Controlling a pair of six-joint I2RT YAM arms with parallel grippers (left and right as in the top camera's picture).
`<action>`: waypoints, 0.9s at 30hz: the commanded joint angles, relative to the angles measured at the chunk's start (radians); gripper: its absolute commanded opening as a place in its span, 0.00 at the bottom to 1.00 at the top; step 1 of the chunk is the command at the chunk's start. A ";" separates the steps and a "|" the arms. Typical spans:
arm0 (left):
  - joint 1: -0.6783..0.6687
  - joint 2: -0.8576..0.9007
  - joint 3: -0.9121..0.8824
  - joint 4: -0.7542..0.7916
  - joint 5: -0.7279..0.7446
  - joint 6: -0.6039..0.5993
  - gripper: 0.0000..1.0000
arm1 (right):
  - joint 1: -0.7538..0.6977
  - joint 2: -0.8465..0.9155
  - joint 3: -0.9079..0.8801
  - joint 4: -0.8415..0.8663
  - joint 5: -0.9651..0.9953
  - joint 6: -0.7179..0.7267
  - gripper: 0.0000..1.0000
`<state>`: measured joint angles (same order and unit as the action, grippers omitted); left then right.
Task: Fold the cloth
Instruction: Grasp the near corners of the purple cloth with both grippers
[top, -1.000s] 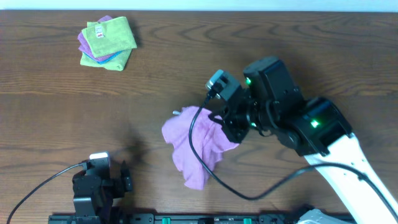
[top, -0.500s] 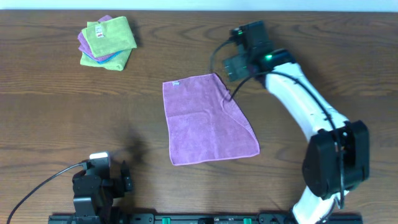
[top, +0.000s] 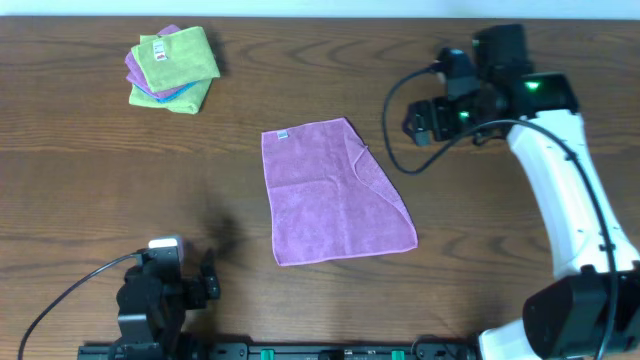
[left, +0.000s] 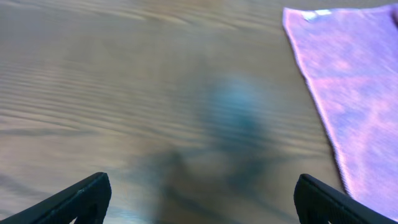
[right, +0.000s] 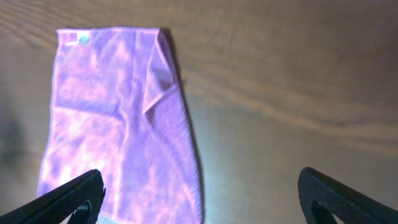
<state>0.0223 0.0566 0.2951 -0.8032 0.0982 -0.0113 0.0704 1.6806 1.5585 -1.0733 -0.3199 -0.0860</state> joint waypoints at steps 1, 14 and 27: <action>-0.004 0.105 0.079 0.004 0.124 -0.042 0.96 | -0.066 -0.048 -0.070 -0.031 -0.178 -0.077 0.99; -0.004 0.808 0.393 0.023 0.550 -0.094 0.95 | -0.126 -0.209 -0.584 0.044 -0.347 -0.154 0.99; -0.004 1.237 0.392 0.101 0.710 -0.433 0.95 | -0.126 -0.209 -0.762 0.188 -0.425 -0.083 0.99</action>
<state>0.0223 1.2385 0.6720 -0.7025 0.7322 -0.3901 -0.0521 1.4891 0.8024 -0.8909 -0.7021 -0.1879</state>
